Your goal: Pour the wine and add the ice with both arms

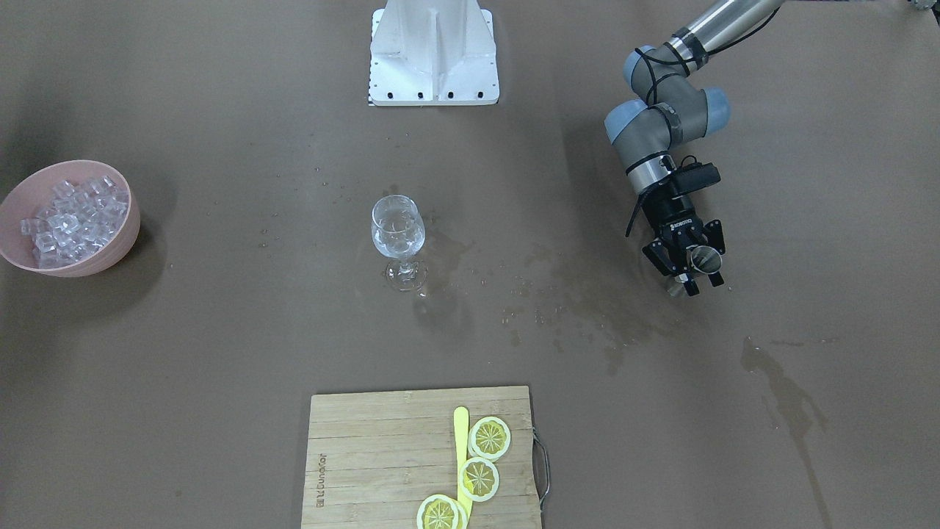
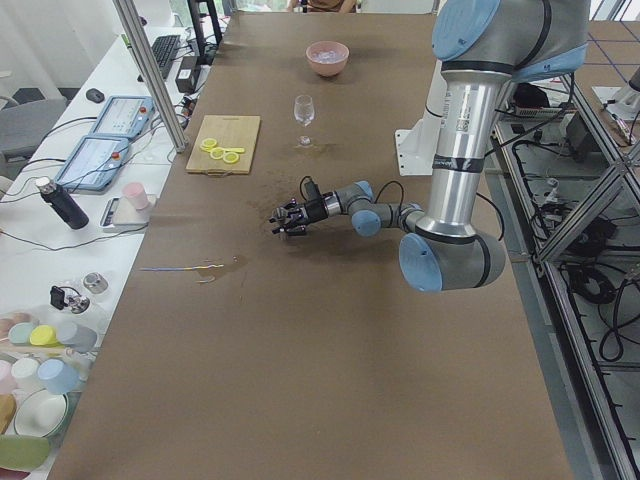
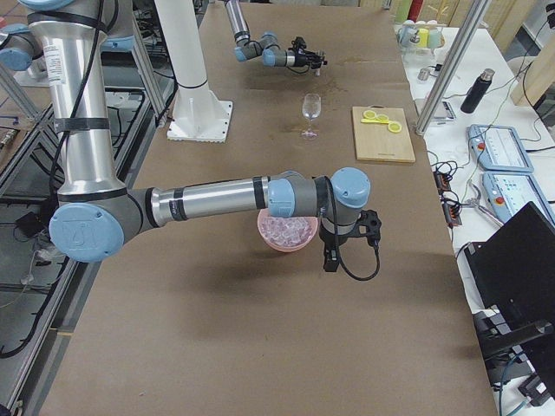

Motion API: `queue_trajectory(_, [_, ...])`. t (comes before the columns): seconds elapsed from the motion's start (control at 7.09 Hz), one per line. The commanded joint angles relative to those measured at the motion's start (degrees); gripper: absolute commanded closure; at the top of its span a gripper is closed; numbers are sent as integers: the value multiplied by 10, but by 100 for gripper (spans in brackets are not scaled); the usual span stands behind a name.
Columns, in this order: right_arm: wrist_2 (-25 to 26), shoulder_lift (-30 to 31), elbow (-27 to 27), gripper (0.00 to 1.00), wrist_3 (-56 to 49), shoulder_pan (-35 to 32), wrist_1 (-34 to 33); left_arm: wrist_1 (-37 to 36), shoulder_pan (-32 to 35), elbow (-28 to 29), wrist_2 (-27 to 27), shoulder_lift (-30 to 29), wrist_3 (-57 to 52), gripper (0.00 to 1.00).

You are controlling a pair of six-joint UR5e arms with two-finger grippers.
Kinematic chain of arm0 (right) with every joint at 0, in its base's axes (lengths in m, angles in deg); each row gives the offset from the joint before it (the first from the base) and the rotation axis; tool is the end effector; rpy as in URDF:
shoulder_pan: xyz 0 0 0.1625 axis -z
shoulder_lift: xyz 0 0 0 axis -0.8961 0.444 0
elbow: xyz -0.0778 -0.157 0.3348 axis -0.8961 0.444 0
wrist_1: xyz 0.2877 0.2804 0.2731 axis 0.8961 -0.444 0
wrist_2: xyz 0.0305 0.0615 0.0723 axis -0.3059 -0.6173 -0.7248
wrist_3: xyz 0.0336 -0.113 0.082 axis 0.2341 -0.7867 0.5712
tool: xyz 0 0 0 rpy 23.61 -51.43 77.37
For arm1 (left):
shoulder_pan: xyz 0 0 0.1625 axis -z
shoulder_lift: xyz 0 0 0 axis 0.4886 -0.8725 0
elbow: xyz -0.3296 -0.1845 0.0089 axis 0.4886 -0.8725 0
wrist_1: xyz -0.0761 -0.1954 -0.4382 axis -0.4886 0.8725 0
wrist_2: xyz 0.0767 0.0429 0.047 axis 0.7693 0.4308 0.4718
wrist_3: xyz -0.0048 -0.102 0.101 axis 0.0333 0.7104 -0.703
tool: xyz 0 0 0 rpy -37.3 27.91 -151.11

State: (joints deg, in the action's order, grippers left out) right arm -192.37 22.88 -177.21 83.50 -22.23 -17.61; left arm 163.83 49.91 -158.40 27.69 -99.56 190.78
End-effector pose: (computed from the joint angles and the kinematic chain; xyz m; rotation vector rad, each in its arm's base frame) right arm -0.0136 -0.5967 0.5505 -0.0035 -0.8105 -0.0281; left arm 0.5160 -0.4759 0.4623 1.1681 0.4420 -0.8150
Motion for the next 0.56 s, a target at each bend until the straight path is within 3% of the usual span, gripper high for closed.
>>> queue_trajectory(0.0, [-1, 0, -1, 0, 0, 0, 0, 0, 0, -12, 0, 5, -5, 2])
queue_trajectory(0.28, [-1, 0, -1, 0, -1, 0, 0, -1, -15, -21, -3, 16, -8, 2])
queue_trajectory(0.42, [-2, 1, -4, 0, -1, 0, 0, -1, -32, -55, -3, 41, -8, 2])
